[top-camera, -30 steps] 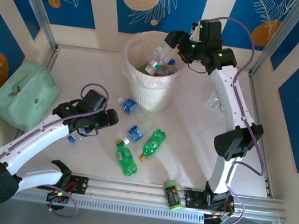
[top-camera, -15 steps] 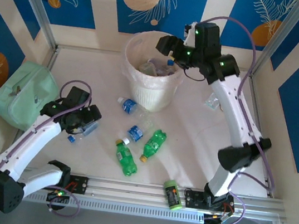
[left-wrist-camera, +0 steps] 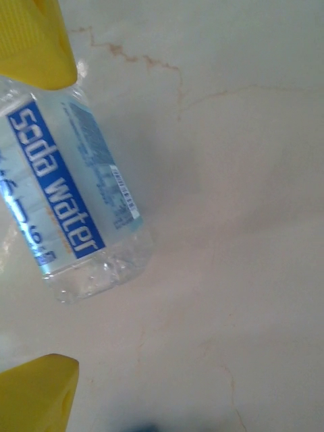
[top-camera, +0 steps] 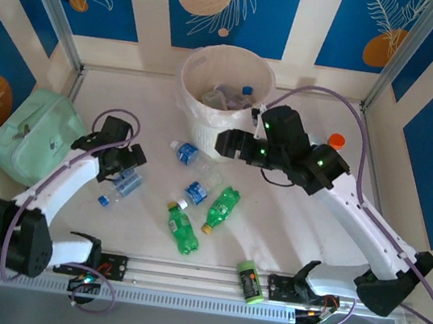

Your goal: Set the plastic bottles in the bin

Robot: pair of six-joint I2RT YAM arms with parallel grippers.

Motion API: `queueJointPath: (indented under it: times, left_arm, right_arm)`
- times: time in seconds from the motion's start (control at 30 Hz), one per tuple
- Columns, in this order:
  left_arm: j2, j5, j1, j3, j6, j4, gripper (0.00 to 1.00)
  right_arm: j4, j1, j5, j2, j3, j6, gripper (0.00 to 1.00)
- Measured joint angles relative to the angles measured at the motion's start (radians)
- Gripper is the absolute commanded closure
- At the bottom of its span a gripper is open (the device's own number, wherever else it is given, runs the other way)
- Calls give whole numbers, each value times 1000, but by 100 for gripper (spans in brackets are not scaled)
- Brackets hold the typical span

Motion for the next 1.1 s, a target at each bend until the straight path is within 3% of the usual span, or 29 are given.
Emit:
queueJointPath:
  times: [0.3, 0.8, 1.1]
  left_arm:
    - [83, 12, 0, 19, 105, 34, 0]
    - [45, 111, -16, -44, 182, 3, 0]
    - [42, 122, -77, -61, 191, -8, 9]
  right_arm:
    - [-16, -7, 54, -151, -90, 50, 15]
    - [-15, -55, 52, -152, -113, 69, 15]
    - [-14, -61, 32, -145, -135, 87, 16]
